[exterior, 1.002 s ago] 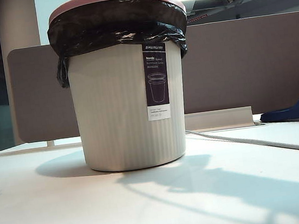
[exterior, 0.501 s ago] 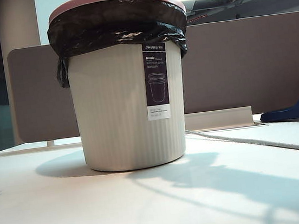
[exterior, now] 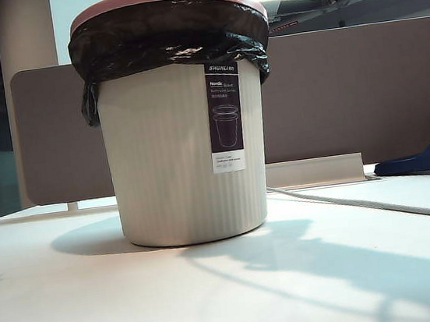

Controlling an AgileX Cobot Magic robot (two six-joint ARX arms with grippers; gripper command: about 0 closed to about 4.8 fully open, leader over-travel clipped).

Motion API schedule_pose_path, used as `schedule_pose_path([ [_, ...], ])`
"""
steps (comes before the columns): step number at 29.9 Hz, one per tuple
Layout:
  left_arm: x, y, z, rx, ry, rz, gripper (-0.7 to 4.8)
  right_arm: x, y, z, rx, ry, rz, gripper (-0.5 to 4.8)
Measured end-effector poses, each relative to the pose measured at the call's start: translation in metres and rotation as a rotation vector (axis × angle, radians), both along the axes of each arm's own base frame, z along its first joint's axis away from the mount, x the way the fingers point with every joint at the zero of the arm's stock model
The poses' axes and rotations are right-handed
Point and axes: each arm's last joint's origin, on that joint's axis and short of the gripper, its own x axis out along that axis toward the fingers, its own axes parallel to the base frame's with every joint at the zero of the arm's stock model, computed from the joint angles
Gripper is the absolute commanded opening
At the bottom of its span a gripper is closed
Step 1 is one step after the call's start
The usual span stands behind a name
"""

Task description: Open the ring lid of the trash can, pull out the black garbage bag inside, and place it on the table.

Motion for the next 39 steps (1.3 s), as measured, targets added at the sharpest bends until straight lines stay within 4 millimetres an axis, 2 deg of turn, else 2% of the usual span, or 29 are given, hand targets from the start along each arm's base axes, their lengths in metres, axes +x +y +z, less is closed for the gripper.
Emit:
schedule_pose_path([
  [29,0.0000,0.0000,0.0001,0.000,-0.001,0.000,0.52,-0.0005,-0.0001,-0.0021,-0.010,0.021,-0.002,1.50],
  [39,0.0003,-0.0002,0.0000,0.000,0.000,0.000,0.53,0.0082,0.0070,-0.0050,0.023,-0.005,0.005,1.49],
])
